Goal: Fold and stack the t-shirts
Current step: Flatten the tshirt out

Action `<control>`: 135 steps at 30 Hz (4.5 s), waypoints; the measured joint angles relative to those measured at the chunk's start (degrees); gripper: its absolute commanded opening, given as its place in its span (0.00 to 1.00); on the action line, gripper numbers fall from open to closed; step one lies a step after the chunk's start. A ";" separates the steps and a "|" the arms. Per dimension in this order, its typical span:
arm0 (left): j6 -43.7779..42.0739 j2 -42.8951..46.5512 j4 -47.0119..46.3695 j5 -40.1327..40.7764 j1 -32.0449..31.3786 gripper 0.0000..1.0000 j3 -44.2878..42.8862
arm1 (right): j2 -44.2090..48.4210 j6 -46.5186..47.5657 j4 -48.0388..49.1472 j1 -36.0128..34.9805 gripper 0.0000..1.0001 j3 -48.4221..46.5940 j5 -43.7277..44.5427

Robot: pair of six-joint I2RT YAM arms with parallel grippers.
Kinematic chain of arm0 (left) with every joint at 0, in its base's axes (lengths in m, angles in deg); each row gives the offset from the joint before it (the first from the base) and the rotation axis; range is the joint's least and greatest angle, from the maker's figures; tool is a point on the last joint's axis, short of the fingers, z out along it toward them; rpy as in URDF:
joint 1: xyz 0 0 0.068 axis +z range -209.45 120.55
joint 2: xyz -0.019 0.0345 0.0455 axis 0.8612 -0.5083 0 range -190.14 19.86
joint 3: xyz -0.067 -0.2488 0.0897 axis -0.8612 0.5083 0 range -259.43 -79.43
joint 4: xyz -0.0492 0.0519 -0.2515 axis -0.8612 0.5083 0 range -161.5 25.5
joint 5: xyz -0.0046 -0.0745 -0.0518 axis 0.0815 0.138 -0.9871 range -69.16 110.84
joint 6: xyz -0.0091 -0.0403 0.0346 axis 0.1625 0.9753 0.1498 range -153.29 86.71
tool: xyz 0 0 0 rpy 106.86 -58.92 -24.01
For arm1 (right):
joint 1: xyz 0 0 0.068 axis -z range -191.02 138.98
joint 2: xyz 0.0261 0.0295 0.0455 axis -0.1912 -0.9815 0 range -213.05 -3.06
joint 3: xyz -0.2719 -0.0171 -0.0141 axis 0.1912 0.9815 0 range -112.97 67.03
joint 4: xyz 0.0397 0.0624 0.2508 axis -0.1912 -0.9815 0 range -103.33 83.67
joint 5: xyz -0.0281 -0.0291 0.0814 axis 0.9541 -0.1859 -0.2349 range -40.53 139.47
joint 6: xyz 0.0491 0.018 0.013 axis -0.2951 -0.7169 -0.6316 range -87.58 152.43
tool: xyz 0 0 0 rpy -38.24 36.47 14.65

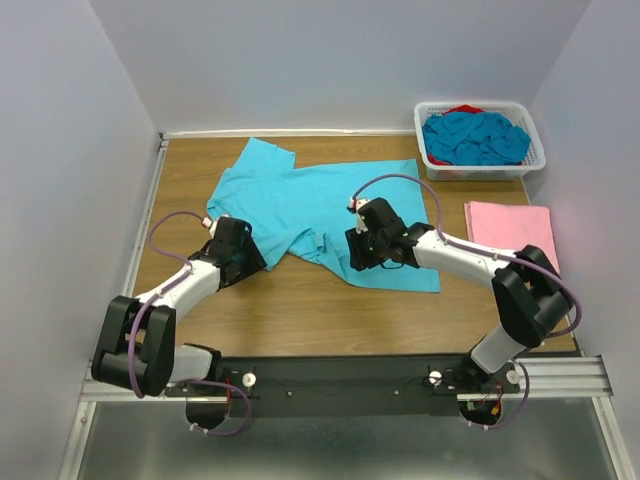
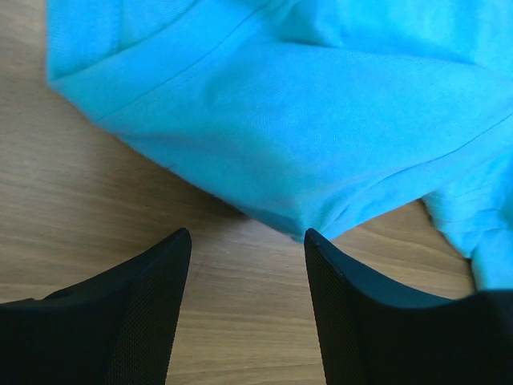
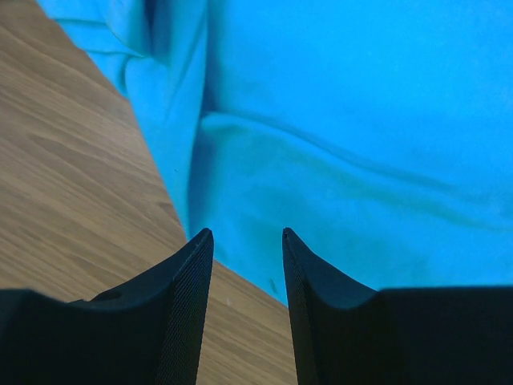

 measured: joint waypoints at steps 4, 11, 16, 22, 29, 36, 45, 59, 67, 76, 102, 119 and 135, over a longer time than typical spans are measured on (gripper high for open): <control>0.44 -2.08 -2.49 -1.07 -0.31 0.54 -0.76 | 1.77 -1.01 0.02 0.04 0.49 2.95 1.77; 1.62 -4.11 -3.74 -1.73 -0.57 0.00 -1.70 | 4.02 -3.61 0.55 2.99 0.49 8.09 2.80; 0.79 -3.32 0.04 1.07 -0.57 0.00 -5.38 | 4.20 -6.12 0.26 10.95 0.49 11.82 2.14; -3.98 -0.66 6.05 8.59 0.76 0.00 -15.78 | 4.24 -8.17 -0.04 18.95 0.49 11.74 1.14; -9.88 -6.10 8.26 12.68 4.26 0.00 -26.82 | 2.62 -8.39 -3.37 20.06 0.49 8.96 4.57; -14.14 -19.85 8.90 12.87 5.25 0.00 -36.92 | 1.70 -3.80 -7.37 18.99 0.48 0.24 7.30; -16.81 -30.49 8.20 10.84 5.25 0.11 -46.05 | 0.00 4.02 -2.19 2.75 0.45 -9.53 1.44; -17.59 -18.49 3.65 8.76 5.25 0.66 -38.93 | -14.40 -17.05 27.76 -2.45 0.50 -6.47 -12.41; -17.44 6.54 -2.67 11.80 5.25 0.66 -23.50 | -19.69 -30.71 38.80 -4.68 0.53 -4.02 -12.70; -17.79 18.10 -7.54 16.15 5.25 0.66 -9.16 | -23.26 -39.15 42.91 -6.99 0.53 -2.84 -7.74; -17.81 17.00 -10.25 16.63 5.25 0.66 -9.25 | -28.17 -45.53 47.10 -8.26 0.30 -5.75 2.73; -17.81 16.17 -10.23 16.61 5.25 0.66 -9.27 | -25.86 -45.59 42.91 -9.49 0.08 -5.73 -0.13; -17.84 16.20 -10.21 16.61 5.25 0.66 -9.27 | -19.21 -44.39 30.97 -12.61 0.08 -9.42 -10.05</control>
